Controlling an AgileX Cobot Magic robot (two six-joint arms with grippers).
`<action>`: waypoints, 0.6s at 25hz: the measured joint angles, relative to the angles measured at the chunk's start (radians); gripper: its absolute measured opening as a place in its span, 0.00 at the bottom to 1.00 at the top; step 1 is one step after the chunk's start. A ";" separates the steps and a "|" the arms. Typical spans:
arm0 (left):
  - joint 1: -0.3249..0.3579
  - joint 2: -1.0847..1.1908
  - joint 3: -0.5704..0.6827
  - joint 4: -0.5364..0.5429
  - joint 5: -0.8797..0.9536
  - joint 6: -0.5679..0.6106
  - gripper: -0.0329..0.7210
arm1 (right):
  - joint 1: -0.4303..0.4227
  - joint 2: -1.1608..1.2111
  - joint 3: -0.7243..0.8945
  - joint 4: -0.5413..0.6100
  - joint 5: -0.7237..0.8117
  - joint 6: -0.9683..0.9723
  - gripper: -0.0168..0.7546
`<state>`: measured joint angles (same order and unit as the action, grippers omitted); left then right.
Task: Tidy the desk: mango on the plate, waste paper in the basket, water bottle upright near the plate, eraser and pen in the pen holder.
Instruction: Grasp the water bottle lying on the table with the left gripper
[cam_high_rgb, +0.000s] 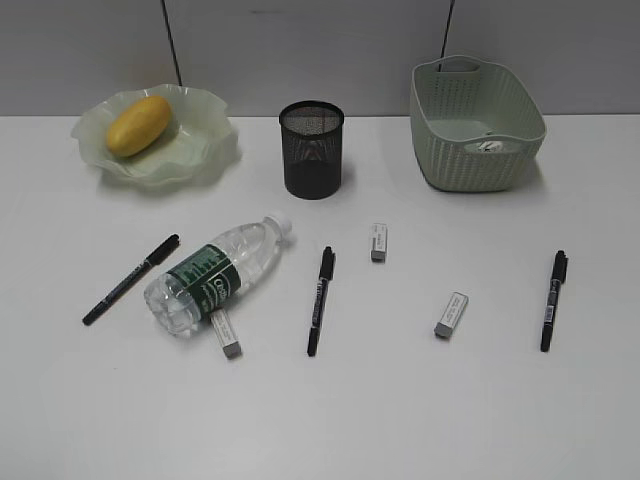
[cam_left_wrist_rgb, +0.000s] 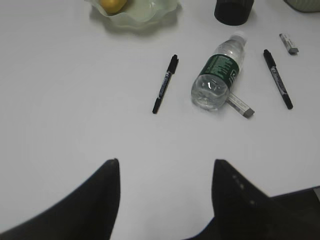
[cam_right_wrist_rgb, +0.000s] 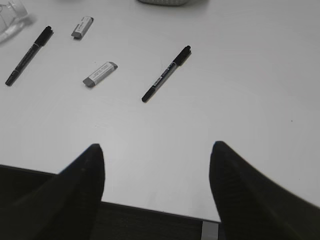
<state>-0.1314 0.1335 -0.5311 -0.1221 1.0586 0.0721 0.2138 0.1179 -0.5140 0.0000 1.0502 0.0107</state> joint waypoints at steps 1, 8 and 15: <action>0.000 0.008 -0.004 0.000 -0.007 0.000 0.63 | 0.000 0.000 0.000 0.000 0.000 0.000 0.70; 0.000 0.208 -0.048 0.000 -0.213 0.000 0.66 | 0.000 0.000 0.000 0.000 0.000 0.000 0.70; 0.000 0.567 -0.120 -0.010 -0.379 0.018 0.81 | 0.000 0.000 0.000 0.000 0.000 0.000 0.70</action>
<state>-0.1314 0.7005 -0.6514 -0.1317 0.6798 0.0901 0.2138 0.1179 -0.5140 0.0000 1.0502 0.0107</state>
